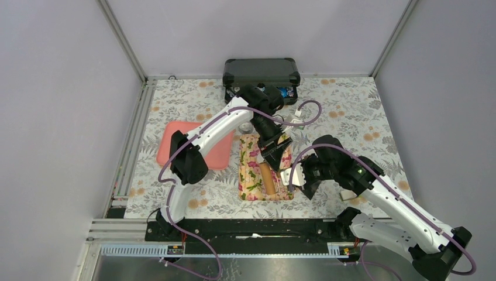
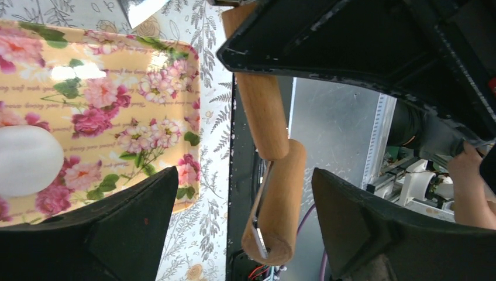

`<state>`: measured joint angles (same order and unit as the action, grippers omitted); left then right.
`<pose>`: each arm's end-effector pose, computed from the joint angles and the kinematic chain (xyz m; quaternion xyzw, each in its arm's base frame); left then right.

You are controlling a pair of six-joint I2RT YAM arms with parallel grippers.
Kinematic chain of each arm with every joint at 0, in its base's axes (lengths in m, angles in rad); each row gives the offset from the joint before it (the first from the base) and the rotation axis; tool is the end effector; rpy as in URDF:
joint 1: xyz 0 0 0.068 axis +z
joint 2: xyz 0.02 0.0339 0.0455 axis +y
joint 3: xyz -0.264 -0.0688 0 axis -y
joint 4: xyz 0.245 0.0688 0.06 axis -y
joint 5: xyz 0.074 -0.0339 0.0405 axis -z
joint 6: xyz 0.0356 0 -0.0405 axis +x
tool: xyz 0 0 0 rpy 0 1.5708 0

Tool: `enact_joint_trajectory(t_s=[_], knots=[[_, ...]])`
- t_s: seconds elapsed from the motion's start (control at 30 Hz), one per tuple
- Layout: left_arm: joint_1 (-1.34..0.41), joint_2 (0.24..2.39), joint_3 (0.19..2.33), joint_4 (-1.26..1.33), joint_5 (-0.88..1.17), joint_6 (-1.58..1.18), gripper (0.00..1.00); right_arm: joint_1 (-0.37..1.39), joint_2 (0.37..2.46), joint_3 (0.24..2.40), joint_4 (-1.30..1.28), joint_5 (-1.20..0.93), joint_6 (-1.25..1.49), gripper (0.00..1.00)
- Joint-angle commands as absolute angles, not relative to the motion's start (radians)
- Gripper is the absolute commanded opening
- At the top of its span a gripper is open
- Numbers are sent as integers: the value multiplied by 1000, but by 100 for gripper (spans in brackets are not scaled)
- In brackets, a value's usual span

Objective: Roll out the dumpling wrappers from the dough
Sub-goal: Pick up the rolling pin from the center of the board.

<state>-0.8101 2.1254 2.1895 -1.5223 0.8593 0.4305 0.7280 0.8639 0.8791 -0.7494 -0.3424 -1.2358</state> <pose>0.2636 -0.3160 0.3169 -0.5467 -0.7250 0.4181 0.0282 0.1208 0.1237 0.3059 -0.7872 0.4426 0.0501 0.4265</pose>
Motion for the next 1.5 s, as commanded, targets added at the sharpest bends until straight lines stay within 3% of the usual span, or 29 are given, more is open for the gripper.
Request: enact_joint_trajectory(t_s=[0.0, 0.1, 0.2, 0.3, 0.43, 0.63, 0.67, 0.73, 0.87, 0.93, 1.23, 1.47], knots=[[-827, 2123, 2237, -1607, 869, 497, 82, 746, 863, 890, -688, -317, -1256, 0], [-831, 2123, 2224, -1608, 871, 499, 64, 750, 865, 883, -679, -301, -1261, 0], [-834, 2123, 2212, -1608, 876, 506, 57, 751, 864, 882, -677, -293, -1264, 0], [-837, 2131, 2210, -1609, 885, 504, 39, 753, 863, 887, -676, -299, -1262, 0], [-845, 2138, 2201, -1608, 870, 508, 0, 754, 864, 895, -674, -293, -1261, 0], [-839, 2065, 2149, -1564, 864, 521, 0, 755, 870, 898, -607, -294, -1203, 0], [-835, 2045, 2137, -1542, 861, 510, 0, 754, 870, 898, -584, -294, -1182, 6], [-816, 1995, 2109, -1498, 862, 494, 0, 754, 874, 910, -548, -296, -1127, 27], [-734, 1885, 2033, -1390, 872, 447, 0, 754, 875, 967, -479, -313, -945, 87], [-688, 1834, 1995, -1339, 885, 429, 0, 754, 882, 1030, -468, -333, -838, 98], [-530, 1659, 1935, -1285, 920, 480, 0, 699, 976, 1406, -453, -462, -330, 100], [-413, 1530, 1909, -1281, 1022, 526, 0, 593, 1051, 1514, -449, -489, -208, 100]])
